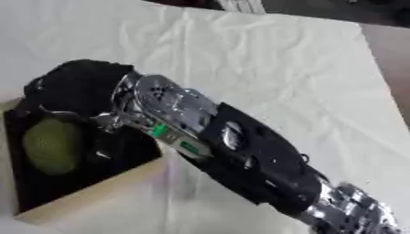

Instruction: Pick up objects on the table and place them in the box.

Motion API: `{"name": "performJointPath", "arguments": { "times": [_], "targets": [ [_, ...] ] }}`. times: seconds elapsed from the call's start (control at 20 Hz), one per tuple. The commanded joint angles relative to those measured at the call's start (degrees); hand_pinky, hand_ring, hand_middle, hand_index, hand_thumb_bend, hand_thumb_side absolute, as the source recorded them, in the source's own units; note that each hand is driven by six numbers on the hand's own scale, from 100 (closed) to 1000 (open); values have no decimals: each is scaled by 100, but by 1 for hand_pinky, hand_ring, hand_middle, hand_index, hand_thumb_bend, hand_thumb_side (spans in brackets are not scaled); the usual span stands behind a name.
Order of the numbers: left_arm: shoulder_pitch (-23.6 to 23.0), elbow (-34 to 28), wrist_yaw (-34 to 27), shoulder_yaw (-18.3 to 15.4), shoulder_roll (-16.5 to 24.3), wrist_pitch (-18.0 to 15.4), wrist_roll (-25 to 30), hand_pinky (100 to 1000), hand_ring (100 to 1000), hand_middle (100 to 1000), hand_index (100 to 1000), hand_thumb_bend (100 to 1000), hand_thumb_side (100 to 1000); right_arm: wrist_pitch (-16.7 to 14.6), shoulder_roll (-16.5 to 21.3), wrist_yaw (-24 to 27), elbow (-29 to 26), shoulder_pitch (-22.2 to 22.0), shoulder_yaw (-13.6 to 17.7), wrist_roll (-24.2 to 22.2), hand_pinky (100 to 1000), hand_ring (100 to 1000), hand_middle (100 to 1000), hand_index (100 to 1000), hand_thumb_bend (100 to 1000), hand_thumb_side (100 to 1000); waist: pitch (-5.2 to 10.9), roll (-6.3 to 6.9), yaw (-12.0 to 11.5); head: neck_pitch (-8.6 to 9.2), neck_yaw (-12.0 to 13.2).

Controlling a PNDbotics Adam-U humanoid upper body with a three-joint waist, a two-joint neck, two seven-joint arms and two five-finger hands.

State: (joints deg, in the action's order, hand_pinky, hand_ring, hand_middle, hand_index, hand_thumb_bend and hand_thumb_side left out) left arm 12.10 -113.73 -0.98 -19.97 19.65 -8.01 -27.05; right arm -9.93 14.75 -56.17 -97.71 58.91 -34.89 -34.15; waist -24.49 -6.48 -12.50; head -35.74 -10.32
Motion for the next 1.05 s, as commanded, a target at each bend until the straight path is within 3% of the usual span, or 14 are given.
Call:
{"name": "performJointPath", "arguments": {
  "times": [0.05,0.2,0.4,0.5,0.65,0.8,0.9,0.95,1.05],
  "targets": [
    [26,-86,-16,-35,64,5,3,501,503,542,717,287,590,-21,142,-78,-345,46,185,80,838,804,801,929,583,188,144,64,10,-14,5],
    [24,-86,-14,-38,62,6,4,501,503,542,717,286,589,76,232,-65,-659,-2,374,226,834,785,788,922,601,184,145,69,24,-6,18],
    [15,-86,-5,-52,52,7,-4,502,503,542,717,286,589,490,408,106,-1369,-162,948,800,802,692,720,874,532,136,144,83,55,-1,57],
    [11,-86,2,-59,50,7,-10,502,503,542,717,286,589,830,507,514,-1611,-247,1311,1302,788,644,686,849,480,100,148,93,78,-1,83],
    [7,-86,16,-74,55,8,-24,503,503,543,717,286,589,1253,779,1271,-1679,-357,1778,2224,783,626,679,843,479,113,153,108,108,-4,109],
    [-13,-86,31,-98,60,3,-53,503,503,542,717,286,588,1433,1221,1900,-1687,-596,2238,3122,785,634,694,827,461,175,146,129,154,-2,140],
    [-21,-86,45,-108,66,1,-67,503,502,542,717,286,588,1399,1539,2231,-1688,-795,2503,3625,789,640,696,824,396,238,133,148,182,-1,173],
    [-24,-86,52,-112,70,-1,-74,503,502,542,717,285,588,1359,1694,2359,-1688,-908,2635,3857,801,644,693,816,299,308,124,161,198,-2,196],
    [-31,-86,64,-119,82,-9,-89,503,501,542,717,285,588,1246,2024,2646,-1688,-1185,2922,4375,810,654,697,813,202,379,104,196,233,-9,229]
  ]
}}
